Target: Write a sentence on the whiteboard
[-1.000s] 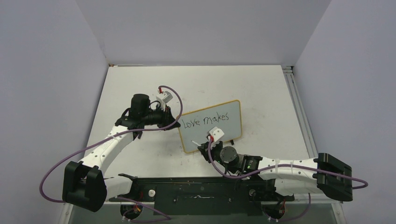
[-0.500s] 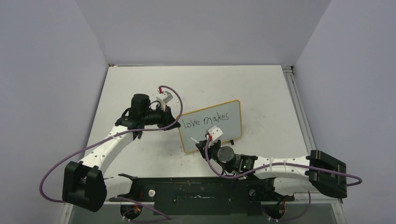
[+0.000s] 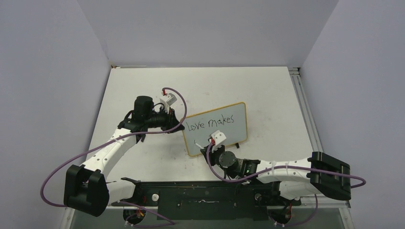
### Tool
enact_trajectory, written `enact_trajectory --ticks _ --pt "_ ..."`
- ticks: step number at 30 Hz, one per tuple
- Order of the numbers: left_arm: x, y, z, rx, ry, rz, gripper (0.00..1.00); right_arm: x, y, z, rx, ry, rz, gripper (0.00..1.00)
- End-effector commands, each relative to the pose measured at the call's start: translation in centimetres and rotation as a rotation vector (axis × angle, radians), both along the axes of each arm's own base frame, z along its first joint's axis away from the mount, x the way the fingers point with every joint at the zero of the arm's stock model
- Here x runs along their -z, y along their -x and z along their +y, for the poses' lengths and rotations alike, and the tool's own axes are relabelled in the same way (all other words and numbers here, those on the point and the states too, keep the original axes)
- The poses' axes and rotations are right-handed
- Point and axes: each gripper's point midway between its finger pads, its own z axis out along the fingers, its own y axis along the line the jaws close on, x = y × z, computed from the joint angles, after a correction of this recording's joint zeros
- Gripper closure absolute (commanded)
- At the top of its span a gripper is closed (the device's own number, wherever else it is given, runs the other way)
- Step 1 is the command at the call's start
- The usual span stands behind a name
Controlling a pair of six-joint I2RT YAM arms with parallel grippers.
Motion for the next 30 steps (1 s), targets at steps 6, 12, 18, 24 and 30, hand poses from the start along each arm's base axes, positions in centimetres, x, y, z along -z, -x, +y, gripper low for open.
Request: enact_trajectory --ticks 6,12,18,24,30 --pt "-1.6 -0.7 -0.2 -0.006 0.011 -0.042 1.00 2.7 1.5 -0.3 0.010 0.029 0.090 0.95" --pt "-1.7 -0.7 -0.3 -0.004 0.015 -0.043 1.00 3.2 1.7 -0.6 0.021 0.050 0.100 0.95" --pt "-1.9 -0.7 -0.2 -0.006 0.016 -0.049 1.00 2.5 1.3 -1.3 0.065 0.061 0.071 0.95" --pt "-1.9 -0.7 -0.2 -0.008 0.014 -0.050 1.00 0.1 1.6 -1.2 0.051 0.018 0.027 0.95" --pt "-1.9 -0.7 -0.2 -0.012 0.013 -0.053 1.00 -1.8 1.2 -1.4 0.069 -0.022 -0.016 0.95"
